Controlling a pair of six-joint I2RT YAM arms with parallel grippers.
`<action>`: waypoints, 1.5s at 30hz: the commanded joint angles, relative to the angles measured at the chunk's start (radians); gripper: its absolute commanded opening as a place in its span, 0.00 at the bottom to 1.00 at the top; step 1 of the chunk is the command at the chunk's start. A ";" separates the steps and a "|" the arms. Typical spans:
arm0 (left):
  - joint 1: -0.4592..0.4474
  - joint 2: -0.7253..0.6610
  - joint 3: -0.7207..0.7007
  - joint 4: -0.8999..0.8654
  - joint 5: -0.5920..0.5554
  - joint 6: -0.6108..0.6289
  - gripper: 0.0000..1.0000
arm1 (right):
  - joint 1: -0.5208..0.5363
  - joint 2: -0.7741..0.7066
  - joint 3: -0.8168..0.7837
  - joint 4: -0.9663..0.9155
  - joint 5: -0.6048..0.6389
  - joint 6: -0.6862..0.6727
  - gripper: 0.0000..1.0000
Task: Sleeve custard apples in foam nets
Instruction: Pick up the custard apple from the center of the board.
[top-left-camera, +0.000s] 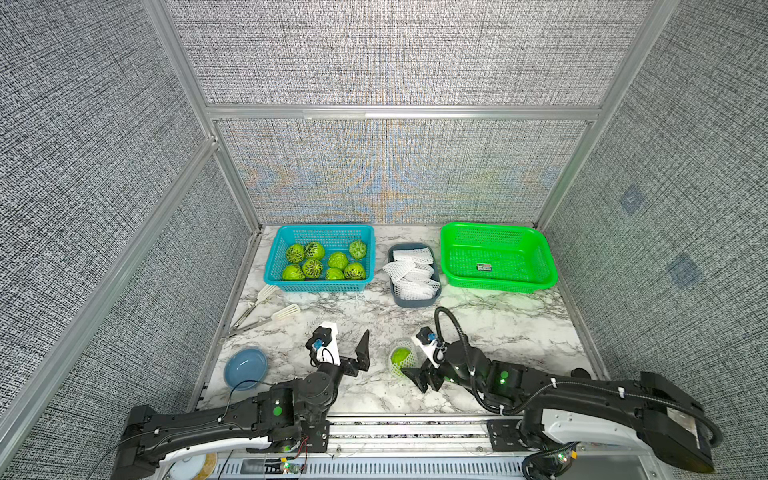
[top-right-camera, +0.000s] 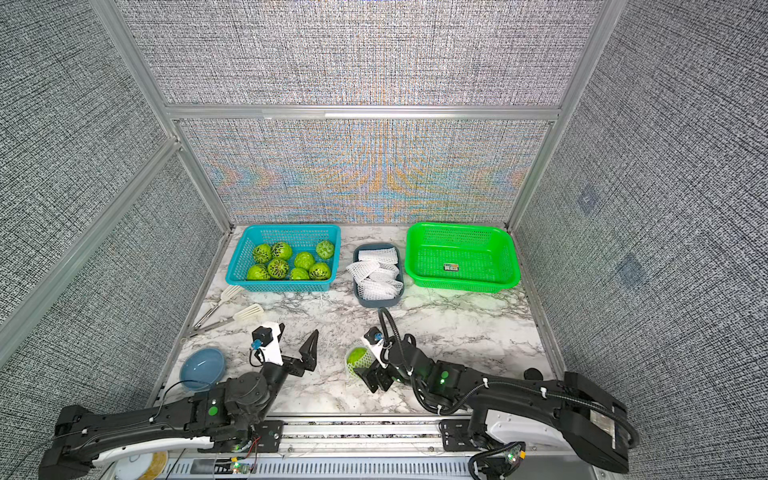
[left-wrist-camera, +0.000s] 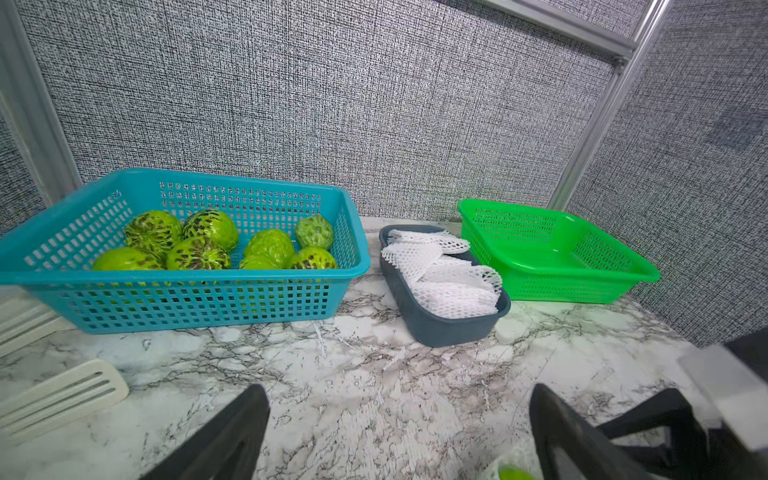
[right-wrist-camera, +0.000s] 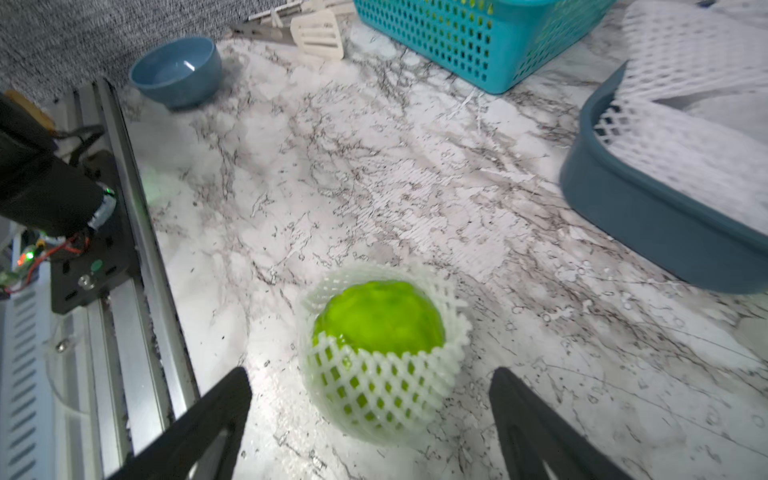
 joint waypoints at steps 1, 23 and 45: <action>0.015 -0.012 0.029 -0.087 0.016 0.040 0.99 | 0.011 0.052 0.017 0.068 0.024 -0.043 0.93; 0.131 0.103 0.061 -0.032 0.146 0.071 0.99 | 0.036 0.117 0.002 0.178 0.144 0.055 0.99; 0.169 0.112 0.043 0.020 0.171 0.091 0.99 | 0.035 0.288 0.052 0.229 0.084 0.086 0.98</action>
